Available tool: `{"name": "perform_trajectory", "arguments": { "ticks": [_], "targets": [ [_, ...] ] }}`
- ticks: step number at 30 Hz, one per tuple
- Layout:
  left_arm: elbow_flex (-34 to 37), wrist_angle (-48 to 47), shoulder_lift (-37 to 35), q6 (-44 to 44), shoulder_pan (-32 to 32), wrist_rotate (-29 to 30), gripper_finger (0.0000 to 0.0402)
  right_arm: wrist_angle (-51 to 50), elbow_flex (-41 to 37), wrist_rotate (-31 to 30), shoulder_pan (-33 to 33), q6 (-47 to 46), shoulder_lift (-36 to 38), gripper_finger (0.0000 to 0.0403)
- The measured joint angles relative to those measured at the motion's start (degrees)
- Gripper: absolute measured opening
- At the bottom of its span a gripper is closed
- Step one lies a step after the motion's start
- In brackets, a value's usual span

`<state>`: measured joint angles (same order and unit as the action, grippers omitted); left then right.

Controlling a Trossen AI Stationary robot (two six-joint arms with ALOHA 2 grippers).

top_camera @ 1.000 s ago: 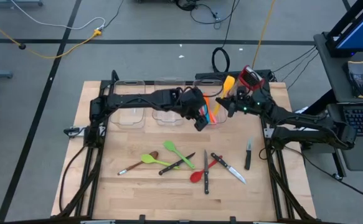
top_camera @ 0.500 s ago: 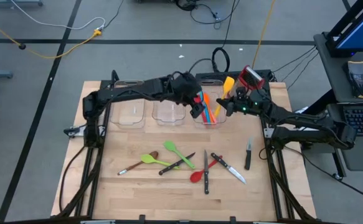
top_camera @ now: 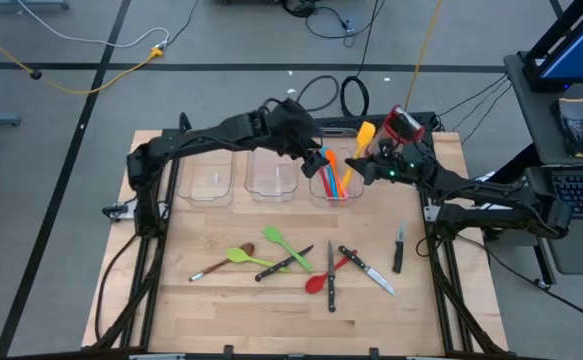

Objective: Pick & Place Kitchen Items
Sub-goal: Put the yellow spatula into the right transparent bin

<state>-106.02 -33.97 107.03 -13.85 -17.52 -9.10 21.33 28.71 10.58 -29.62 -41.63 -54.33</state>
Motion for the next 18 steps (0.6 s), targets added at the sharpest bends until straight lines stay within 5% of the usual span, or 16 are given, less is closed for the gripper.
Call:
{"name": "perform_trajectory", "arguments": {
  "ticks": [10,18],
  "targets": [
    [1.8,-2.3,-8.8,6.1,1.9,1.2,0.0327,-6.6,9.9,0.0,3.9,2.1,-5.0,0.001],
    [21.6,8.8,-21.2,1.4,6.2,5.4,0.0325,-16.6,17.1,-0.9,5.0,6.1,-15.2,0.001]
  ]
}}
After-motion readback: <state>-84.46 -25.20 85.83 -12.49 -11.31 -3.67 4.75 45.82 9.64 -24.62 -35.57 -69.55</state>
